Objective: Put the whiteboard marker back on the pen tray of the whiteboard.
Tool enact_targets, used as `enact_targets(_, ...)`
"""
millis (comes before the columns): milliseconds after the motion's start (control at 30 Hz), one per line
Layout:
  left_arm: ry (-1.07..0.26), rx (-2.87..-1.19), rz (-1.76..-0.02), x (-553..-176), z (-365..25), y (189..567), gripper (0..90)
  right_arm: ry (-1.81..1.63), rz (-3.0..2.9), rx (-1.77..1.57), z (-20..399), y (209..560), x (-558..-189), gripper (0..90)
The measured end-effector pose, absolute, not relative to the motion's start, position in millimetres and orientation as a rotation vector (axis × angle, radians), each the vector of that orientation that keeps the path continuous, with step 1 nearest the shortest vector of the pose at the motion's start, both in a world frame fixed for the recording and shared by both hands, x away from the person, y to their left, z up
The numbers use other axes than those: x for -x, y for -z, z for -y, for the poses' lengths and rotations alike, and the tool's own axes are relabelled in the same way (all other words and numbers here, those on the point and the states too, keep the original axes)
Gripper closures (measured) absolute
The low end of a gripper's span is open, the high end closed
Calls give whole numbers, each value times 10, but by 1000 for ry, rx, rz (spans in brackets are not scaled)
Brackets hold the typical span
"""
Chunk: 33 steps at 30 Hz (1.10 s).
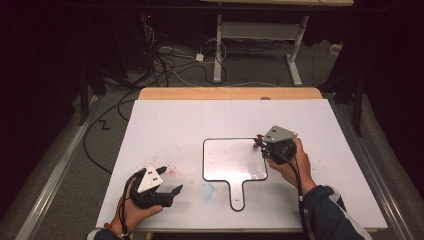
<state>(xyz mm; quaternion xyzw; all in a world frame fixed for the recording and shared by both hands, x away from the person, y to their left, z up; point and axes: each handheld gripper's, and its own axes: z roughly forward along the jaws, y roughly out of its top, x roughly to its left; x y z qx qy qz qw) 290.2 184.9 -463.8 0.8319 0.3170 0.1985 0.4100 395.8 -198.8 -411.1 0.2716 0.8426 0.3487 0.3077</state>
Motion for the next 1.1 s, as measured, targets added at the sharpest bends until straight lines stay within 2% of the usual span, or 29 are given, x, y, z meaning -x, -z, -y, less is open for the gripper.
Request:
enact_targets(333, -493, -2097, -799, -2905, -1841, 4643, 196, -784, -2194, -705, 1929, 4113, -4067, 815)
enact_targets(500, -487, -2100, -800, -2907, -1837, 4650, 196, -855, -2259, -669, 1873, 4078, -4011, 815)
enact_targets(867, -489, -2097, -799, -2891, -1844, 4639, 196, -745, -2284, -685, 1961, 4015, -3935, 815)
enact_targets(1100, -491, -2098, -795, -2898, -1832, 4635, 196, -941, -2356, -657, 1806, 4020, -3918, 815)
